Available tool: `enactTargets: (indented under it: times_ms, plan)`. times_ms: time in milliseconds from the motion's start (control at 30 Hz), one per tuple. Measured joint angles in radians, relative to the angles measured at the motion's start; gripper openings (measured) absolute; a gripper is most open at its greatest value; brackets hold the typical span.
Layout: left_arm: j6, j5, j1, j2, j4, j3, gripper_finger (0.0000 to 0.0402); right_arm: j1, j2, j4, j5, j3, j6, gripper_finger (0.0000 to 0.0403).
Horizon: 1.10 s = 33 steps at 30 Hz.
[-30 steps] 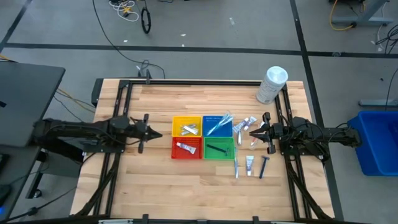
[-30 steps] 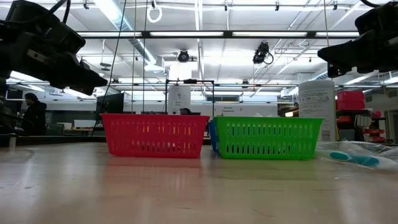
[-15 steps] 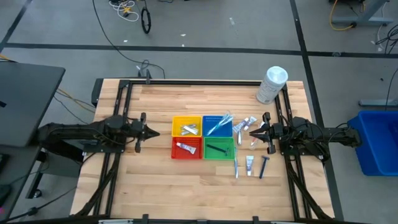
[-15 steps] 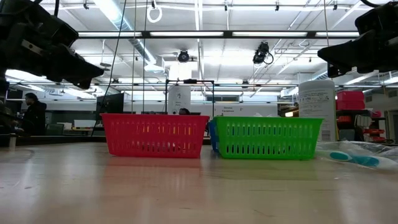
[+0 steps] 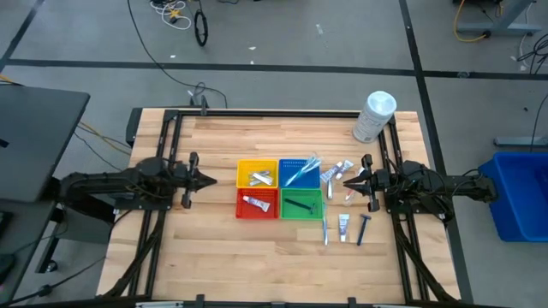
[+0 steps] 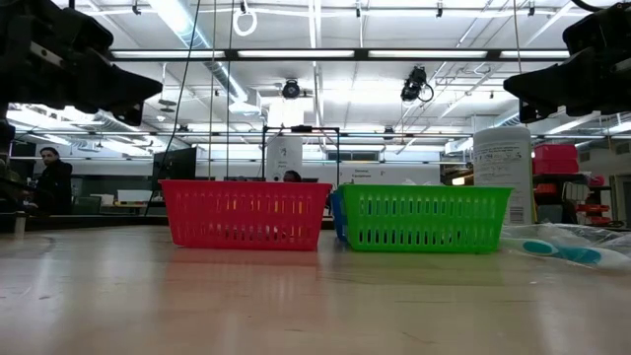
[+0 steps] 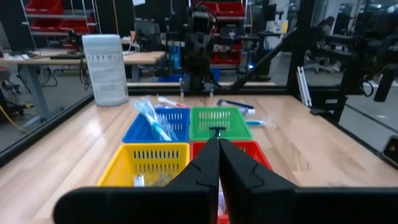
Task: Pick & Place Travel size toiletries
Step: Put the top right toothpaste into the red bin
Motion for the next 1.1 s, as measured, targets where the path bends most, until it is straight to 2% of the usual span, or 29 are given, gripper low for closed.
enactTargets:
  times_ms: [233, 367, 667, 1100]
  plan:
    - [-0.001, 0.000, -0.020, -0.059, -0.002, 0.000, 0.0012, 0.000, 0.000, 0.000, 0.000, 0.000, 0.000, 0.0040]
    - [-0.001, 0.000, -0.052, -0.058, -0.002, 0.000, 0.0019, 0.000, 0.000, 0.000, 0.000, 0.000, 0.000, 0.0041]
    - [0.007, -0.036, -0.105, -0.058, -0.010, -0.001, 0.0006, 0.000, 0.000, 0.000, 0.000, 0.000, 0.000, 0.0041]
    - [-0.011, -0.035, -0.105, -0.050, 0.022, -0.002, 0.0037, 0.000, 0.000, 0.000, 0.000, 0.000, 0.000, 0.0040]
